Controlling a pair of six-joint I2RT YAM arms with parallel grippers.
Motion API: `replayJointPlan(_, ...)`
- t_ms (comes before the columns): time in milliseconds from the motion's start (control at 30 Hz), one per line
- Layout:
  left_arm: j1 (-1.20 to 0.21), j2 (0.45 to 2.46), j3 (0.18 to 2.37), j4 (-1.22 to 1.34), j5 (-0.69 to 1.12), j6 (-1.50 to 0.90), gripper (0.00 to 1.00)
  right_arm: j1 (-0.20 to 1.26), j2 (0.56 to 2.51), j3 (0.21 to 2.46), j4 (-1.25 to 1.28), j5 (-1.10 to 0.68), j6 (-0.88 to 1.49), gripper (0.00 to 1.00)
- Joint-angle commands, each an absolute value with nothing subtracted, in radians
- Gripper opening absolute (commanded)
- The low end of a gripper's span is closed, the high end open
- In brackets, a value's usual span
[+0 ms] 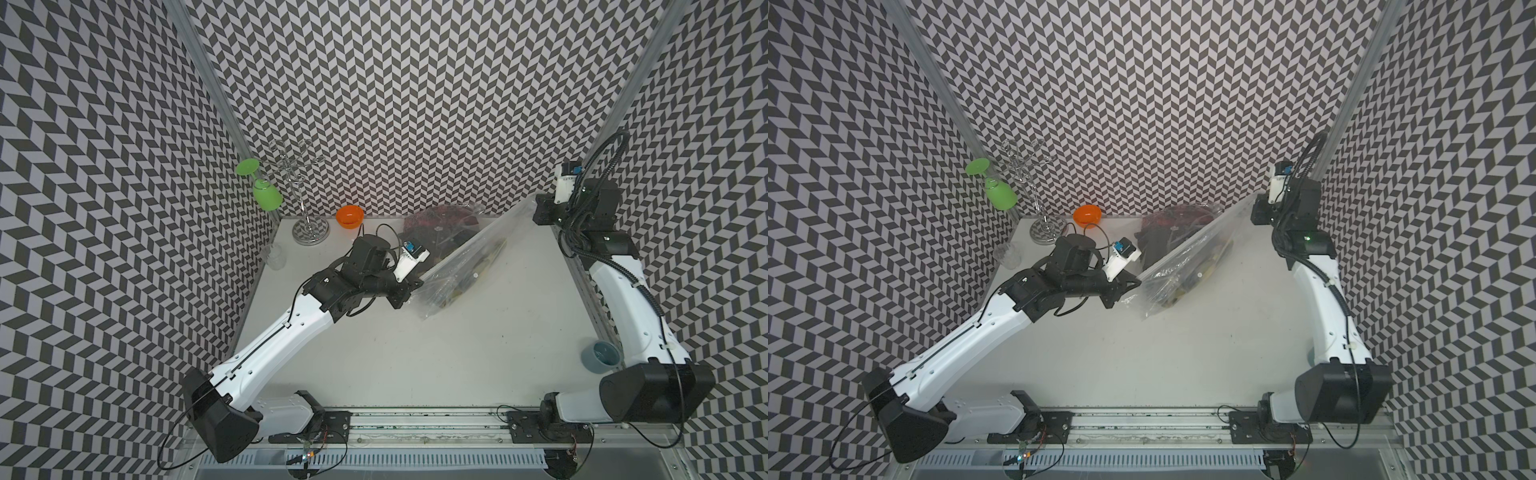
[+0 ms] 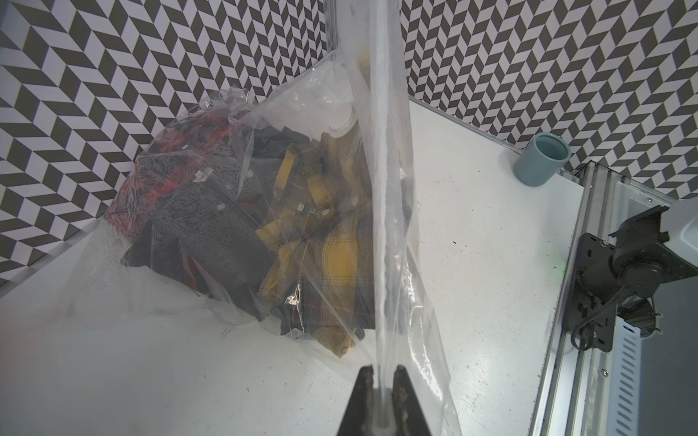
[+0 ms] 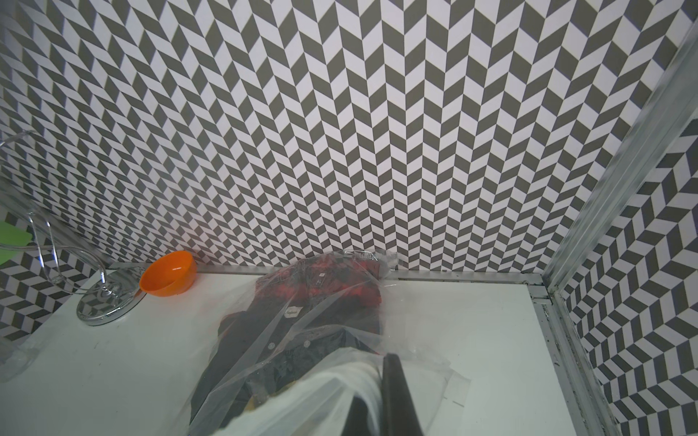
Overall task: Place the folded shirt into the vacuum bag
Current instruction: Close the vacuum bag at the center of the board.
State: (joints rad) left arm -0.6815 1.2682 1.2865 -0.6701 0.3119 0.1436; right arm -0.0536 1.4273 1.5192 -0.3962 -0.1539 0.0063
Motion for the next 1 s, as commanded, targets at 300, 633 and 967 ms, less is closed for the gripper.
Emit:
replayJointPlan(300,-0.674,1.241,1.235,-0.985,0.299,0.161,0.05,-0.187,1.438,1.583,-0.059,0.132,0.055,0.00)
replayJointPlan(633,-0.655,1.248,1.232,-0.896,0.306,0.179,0.00,-0.161,1.380,1.496,-0.100,-0.105,0.117,0.47)
replayJointPlan(967,-0.685,1.247,1.309,-0.874,0.410,0.228,0.16,0.010,1.345,1.590,-0.282,-0.139,0.038,0.66)
